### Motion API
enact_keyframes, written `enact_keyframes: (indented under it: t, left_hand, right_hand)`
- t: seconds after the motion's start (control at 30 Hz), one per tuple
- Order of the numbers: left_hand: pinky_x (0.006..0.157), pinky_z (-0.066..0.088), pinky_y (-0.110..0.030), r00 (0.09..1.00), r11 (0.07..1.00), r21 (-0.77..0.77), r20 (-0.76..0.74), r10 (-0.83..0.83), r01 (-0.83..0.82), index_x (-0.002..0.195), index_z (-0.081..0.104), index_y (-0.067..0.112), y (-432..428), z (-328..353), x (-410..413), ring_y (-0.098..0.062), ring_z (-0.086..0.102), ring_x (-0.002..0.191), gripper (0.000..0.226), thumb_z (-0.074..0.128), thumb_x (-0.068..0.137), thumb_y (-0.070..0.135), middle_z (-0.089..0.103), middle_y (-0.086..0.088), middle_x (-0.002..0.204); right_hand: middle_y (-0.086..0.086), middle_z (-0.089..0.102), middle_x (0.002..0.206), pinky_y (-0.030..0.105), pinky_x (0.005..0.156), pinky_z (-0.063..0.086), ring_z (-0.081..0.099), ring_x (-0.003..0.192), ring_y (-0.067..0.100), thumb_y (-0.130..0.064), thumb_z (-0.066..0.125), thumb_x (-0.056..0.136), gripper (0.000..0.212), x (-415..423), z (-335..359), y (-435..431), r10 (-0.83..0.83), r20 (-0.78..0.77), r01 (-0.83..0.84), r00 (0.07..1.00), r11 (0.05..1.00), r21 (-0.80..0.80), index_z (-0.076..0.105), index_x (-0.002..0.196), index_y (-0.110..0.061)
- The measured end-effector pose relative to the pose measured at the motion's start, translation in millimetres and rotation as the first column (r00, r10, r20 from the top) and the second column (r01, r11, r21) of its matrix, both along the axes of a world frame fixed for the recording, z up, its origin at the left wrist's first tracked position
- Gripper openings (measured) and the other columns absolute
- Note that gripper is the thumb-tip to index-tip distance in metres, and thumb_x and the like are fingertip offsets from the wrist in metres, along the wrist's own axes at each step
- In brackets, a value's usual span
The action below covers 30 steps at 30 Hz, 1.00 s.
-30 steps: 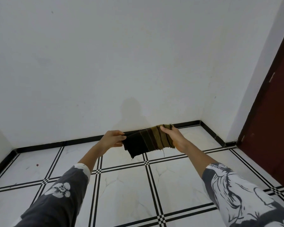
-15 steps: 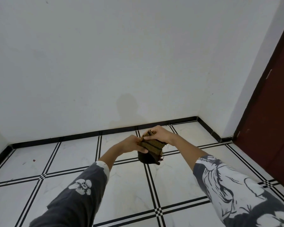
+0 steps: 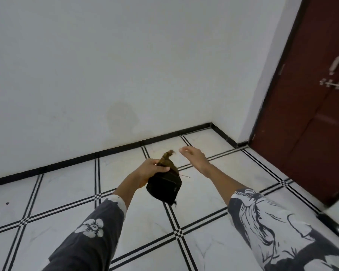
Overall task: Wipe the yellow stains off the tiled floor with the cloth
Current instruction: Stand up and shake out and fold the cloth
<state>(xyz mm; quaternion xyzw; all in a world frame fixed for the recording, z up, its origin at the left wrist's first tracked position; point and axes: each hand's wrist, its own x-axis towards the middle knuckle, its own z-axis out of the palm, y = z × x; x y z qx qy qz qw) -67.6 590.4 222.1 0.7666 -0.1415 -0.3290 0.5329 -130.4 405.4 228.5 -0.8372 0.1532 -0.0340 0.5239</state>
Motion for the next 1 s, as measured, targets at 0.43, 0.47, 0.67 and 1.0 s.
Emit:
enact_keyframes:
  t: [0.43, 0.47, 0.67, 1.0]
  left_hand:
    - [0.094, 0.048, -0.038, 0.943, 0.948, 0.063, 0.103, -0.316, 0.311, 0.108, 0.066, 0.001, -209, -35, -134, -0.031, 0.062, 0.102, 0.026, 0.067, 0.083, 0.008, 0.066, -0.016, 0.109]
    - [0.094, 0.047, -0.036, 0.93, 0.936, 0.065, 0.109, -0.35, 0.345, 0.108, 0.066, 0.001, -237, -35, -158, -0.03, 0.061, 0.103, 0.025, 0.066, 0.083, 0.007, 0.066, -0.015, 0.109]
    - [0.091, 0.048, -0.035, 0.862, 0.872, 0.053, 0.126, -0.49, 0.487, 0.102, 0.066, 0.001, -387, -32, -319, -0.028, 0.059, 0.101, 0.019, 0.065, 0.085, 0.006, 0.064, -0.012, 0.105]
    - [0.094, 0.049, -0.041, 0.688, 0.688, -0.03, 0.015, -0.725, 0.725, 0.108, 0.063, 0.001, -594, -4, -615, -0.032, 0.061, 0.104, 0.025, 0.065, 0.083, 0.003, 0.065, -0.017, 0.11]
  right_hand:
    - [0.01, 0.046, 0.14, 0.037, 0.107, 0.032, 0.043, 0.128, 0.027, -0.051, 0.036, 0.095, 0.057, -227, -45, -149, -0.434, -0.264, 0.421, 0.861, 0.901, -0.108, 0.046, 0.133, -0.011]
    - [0.009, 0.046, 0.139, 0.038, 0.108, 0.032, 0.043, 0.128, 0.028, -0.053, 0.035, 0.094, 0.058, -259, -42, -166, -0.483, -0.264, 0.469, 0.835, 0.875, -0.117, 0.046, 0.133, -0.011]
    - [0.012, 0.057, 0.127, 0.035, 0.101, 0.036, 0.05, 0.12, 0.028, -0.05, 0.035, 0.095, 0.056, -458, -34, -273, -0.721, -0.231, 0.715, 0.653, 0.688, -0.127, 0.05, 0.129, -0.009]
    - [0.01, 0.039, 0.146, 0.036, 0.108, 0.028, 0.038, 0.133, 0.028, -0.047, 0.032, 0.097, 0.057, -746, -12, -405, -0.915, -0.171, 0.895, 0.364, 0.395, -0.207, 0.04, 0.138, -0.009]
